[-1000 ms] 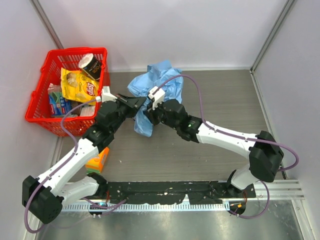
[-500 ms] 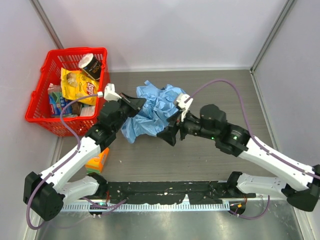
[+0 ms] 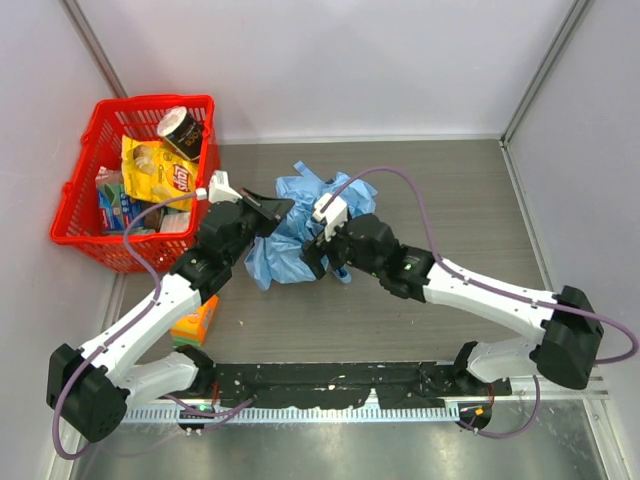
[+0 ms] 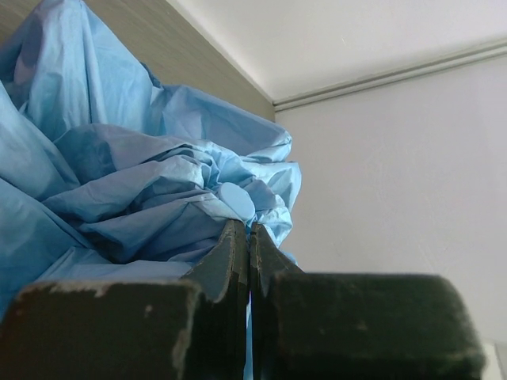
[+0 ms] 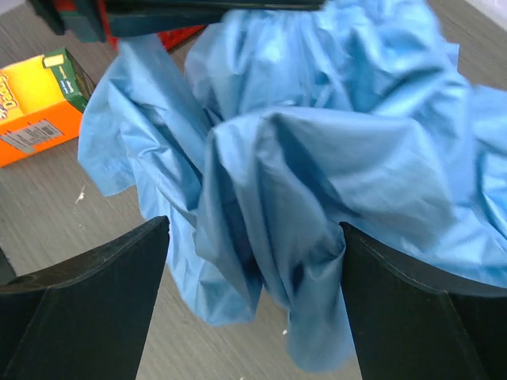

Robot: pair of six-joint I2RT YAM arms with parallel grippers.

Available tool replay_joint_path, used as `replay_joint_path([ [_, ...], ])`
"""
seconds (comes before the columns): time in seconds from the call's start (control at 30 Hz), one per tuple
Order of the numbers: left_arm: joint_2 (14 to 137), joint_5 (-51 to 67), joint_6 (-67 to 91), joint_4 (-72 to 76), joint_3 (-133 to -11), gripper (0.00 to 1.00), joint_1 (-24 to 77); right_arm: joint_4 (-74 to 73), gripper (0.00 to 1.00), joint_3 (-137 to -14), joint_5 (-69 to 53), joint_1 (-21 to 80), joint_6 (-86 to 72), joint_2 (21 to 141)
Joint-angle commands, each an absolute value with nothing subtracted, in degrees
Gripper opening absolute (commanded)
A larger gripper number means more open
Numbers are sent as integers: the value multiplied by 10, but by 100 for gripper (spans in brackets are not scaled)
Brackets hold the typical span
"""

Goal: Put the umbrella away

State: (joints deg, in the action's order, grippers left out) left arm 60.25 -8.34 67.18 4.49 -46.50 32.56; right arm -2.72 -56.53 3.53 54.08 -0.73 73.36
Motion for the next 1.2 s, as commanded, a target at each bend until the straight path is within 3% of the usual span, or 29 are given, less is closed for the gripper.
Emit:
replay_joint_path([
  [0.0, 586, -71, 735, 69, -483, 0, 323, 129, 89, -557, 88, 580, 77, 757],
  [0.33, 585, -30, 819, 74, -466, 0, 323, 299, 89, -562, 353, 613, 148, 868],
  [0.53, 589, -3, 840, 76, -459, 0, 324, 447, 89, -549, 338, 613, 224, 897],
  [0.8, 599, 79, 844, 109, -452, 0, 323, 480, 87, -559, 297, 587, 273, 934],
  [0.93, 606, 124, 864, 137, -442, 0, 323, 539, 77, -515, 233, 579, 276, 922],
  [1.1, 620, 171, 881, 171, -432, 0, 322, 617, 46, -467, 165, 574, 277, 897],
  [1.13, 621, 179, 882, 177, -432, 0, 322, 620, 46, -461, 155, 571, 273, 891],
  [1.17, 622, 184, 883, 183, -433, 0, 322, 620, 55, -455, 150, 563, 265, 887],
])
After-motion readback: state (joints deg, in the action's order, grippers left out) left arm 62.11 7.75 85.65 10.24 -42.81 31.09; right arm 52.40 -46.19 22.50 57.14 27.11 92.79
